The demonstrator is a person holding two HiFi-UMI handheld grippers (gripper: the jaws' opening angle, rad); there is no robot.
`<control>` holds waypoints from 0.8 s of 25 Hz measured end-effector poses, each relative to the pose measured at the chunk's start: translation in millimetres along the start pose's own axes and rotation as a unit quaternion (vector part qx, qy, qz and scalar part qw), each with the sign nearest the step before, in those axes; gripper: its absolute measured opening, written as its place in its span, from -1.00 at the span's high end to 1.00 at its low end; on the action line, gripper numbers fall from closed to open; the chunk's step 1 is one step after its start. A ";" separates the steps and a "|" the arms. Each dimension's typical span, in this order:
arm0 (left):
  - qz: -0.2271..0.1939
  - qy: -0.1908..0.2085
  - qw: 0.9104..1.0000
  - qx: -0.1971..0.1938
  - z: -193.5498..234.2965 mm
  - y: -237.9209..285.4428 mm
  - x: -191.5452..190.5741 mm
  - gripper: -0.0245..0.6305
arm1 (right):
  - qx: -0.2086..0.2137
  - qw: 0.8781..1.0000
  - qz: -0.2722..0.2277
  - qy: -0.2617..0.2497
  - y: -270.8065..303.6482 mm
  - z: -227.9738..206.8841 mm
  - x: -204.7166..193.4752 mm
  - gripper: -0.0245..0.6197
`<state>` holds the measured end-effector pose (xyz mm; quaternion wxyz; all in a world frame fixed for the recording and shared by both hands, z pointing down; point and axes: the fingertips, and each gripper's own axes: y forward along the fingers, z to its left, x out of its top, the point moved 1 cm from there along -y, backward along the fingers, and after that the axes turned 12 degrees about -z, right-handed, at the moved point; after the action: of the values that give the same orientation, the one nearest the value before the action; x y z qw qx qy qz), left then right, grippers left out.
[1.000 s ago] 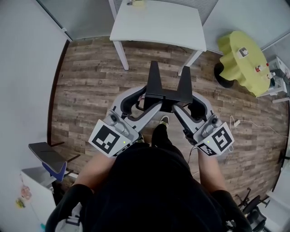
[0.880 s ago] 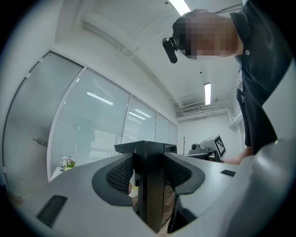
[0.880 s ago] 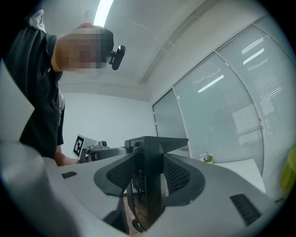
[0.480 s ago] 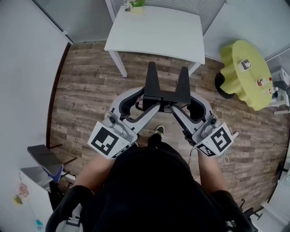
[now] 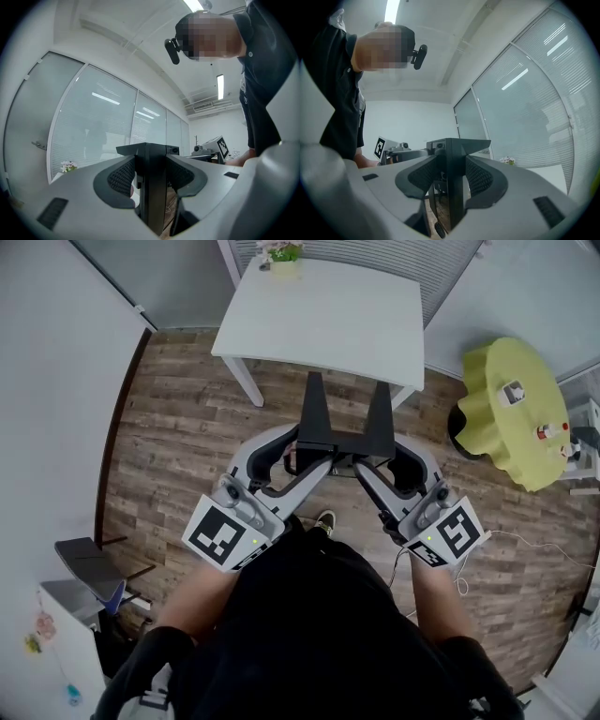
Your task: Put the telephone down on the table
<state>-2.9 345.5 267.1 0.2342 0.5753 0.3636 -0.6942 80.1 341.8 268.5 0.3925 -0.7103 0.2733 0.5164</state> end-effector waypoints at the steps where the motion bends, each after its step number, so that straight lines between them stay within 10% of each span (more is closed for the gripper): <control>1: 0.001 -0.001 1.000 0.001 3.6 3.1 -0.8 0.28 | 0.000 1.000 0.000 0.002 2.3 -4.4 -0.3 0.28; 20: -0.004 -0.013 1.000 -0.026 147.7 56.5 -8.6 0.28 | -0.028 1.000 0.006 -0.008 116.4 -97.9 -23.0 0.28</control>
<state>-51.7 195.0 273.1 0.2516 0.5585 0.3808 -0.6927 31.3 196.0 273.8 0.3715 -0.7154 0.2599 0.5316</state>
